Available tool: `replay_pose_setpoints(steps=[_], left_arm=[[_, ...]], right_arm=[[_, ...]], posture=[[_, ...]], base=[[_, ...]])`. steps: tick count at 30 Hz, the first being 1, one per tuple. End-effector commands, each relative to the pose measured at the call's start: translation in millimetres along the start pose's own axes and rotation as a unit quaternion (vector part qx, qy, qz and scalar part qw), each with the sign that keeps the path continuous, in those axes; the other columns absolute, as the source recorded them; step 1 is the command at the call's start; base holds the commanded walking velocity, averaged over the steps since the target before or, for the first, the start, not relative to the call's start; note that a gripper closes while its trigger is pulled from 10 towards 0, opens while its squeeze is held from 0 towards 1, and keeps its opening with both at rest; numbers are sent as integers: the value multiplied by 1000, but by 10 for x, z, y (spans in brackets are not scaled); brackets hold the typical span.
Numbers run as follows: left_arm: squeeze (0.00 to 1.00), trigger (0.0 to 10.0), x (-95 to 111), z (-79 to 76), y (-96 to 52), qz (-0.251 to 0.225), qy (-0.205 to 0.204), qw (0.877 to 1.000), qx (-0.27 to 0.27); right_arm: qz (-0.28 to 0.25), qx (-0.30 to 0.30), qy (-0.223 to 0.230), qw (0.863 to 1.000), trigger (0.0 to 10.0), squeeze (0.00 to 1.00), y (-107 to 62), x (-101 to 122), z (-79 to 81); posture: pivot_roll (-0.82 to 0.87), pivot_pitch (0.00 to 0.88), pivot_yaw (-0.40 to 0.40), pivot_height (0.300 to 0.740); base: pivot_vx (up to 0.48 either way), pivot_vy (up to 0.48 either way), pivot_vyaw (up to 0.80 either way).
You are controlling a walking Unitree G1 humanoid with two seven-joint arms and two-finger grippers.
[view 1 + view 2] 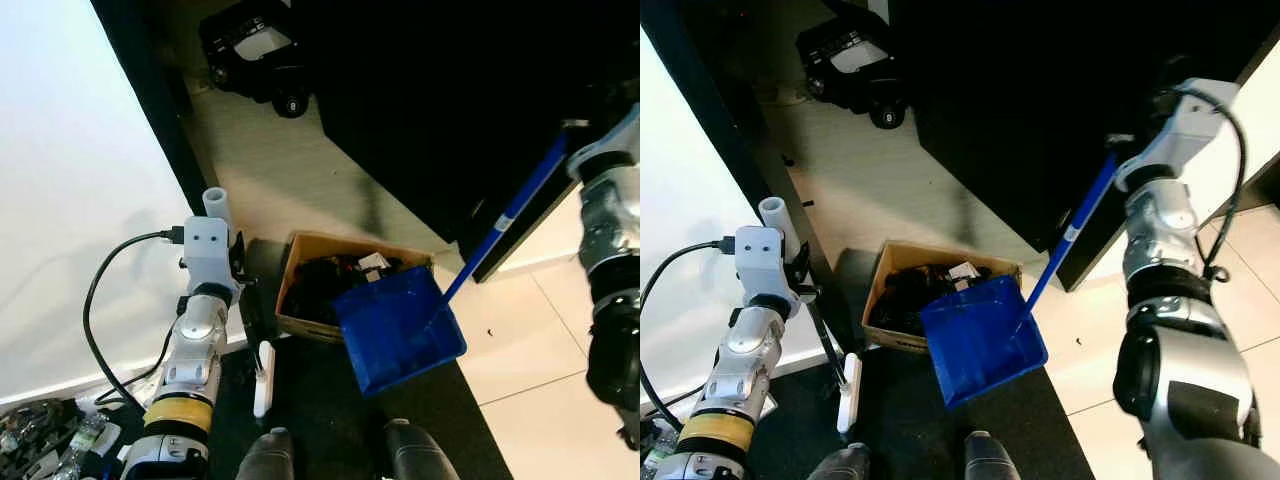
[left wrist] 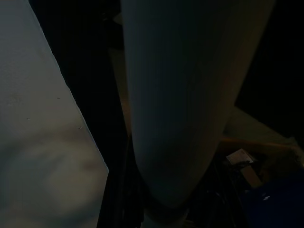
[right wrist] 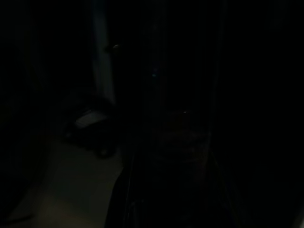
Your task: Sweep floor
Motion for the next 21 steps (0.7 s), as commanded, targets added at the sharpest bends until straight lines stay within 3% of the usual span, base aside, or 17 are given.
replay_pose_setpoints(steps=[1, 6, 21], left_arm=[[0, 10000, 19, 78, 9, -2, 2, 1000, 11], [0, 10000, 16, 90, 5, -1, -3, 1000, 13], [0, 10000, 8, 40, 5, 1, -6, 1000, 2]], right_arm=[[11, 24, 5, 1000, 10000, 0, -8, -34, 77], [38, 47, 16, 998, 10000, 0, -87, -182, 166], [65, 60, 25, 996, 10000, 0, -247, -324, 256]], posture=[[4, 106, -31, 740], [0, 108, -28, 740], [-2, 115, -19, 740]], base=[[0, 0, 0], [0, 0, 0], [-16, 0, 0]])
Point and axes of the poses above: a point about 5 cm out from each wrist's last joint towards the gripper, its own y axis pointing out of the wrist towards the gripper, its own x axis along the axis of the wrist's last joint, z = x × y, the point moved 5 cm from there along y, pointing out of the wrist towards the gripper
